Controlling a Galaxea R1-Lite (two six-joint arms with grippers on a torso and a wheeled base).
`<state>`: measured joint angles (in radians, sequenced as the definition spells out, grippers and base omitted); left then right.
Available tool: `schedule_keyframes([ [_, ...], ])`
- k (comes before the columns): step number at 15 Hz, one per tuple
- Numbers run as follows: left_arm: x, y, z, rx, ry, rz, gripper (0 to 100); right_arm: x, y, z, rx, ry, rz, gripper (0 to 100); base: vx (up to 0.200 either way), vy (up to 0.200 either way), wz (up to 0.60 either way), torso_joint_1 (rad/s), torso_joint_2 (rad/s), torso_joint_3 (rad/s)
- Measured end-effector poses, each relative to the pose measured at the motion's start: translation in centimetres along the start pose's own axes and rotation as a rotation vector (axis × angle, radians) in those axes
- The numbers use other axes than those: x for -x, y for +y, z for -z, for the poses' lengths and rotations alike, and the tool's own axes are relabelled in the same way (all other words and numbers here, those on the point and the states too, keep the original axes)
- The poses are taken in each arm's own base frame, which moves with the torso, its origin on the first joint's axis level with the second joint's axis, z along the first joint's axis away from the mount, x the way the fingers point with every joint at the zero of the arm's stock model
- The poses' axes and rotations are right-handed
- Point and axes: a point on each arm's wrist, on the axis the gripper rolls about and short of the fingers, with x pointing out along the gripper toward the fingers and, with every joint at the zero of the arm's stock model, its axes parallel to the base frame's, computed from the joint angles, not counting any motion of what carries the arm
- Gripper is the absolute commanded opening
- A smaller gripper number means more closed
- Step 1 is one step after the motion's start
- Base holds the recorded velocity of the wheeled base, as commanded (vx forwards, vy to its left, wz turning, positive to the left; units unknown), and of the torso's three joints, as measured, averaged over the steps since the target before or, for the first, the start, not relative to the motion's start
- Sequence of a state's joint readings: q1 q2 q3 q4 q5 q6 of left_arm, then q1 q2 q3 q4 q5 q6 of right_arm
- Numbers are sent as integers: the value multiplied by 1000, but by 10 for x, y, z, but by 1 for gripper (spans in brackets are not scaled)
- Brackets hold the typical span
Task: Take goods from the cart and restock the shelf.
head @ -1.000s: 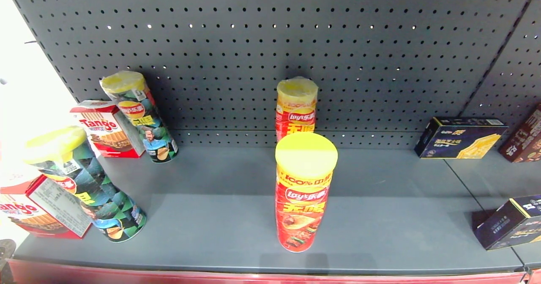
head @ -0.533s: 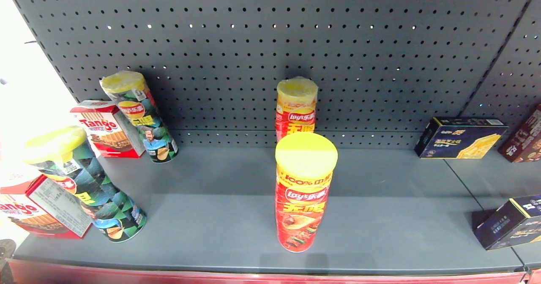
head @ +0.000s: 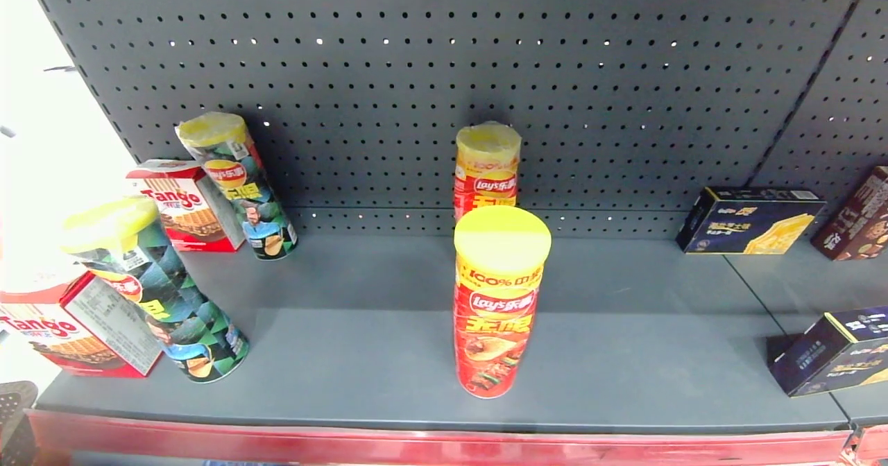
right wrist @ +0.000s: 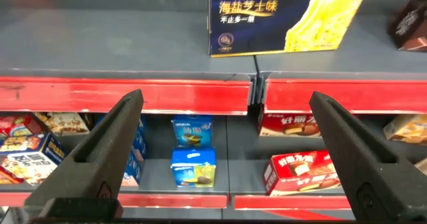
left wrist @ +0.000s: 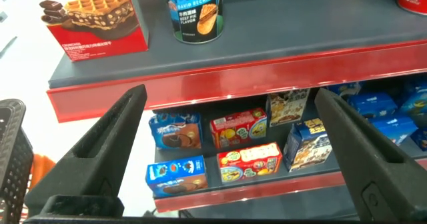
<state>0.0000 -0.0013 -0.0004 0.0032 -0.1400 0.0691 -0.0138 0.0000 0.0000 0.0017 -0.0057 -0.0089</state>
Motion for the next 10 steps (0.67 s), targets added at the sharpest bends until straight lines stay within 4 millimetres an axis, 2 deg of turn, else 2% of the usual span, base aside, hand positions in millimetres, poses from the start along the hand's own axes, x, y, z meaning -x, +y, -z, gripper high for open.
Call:
schedule_keyframes([
  [10, 0, 0, 0, 0, 0, -1, 100, 0, 0, 0, 1, 0, 0, 100, 0, 0, 0, 0, 0, 0],
])
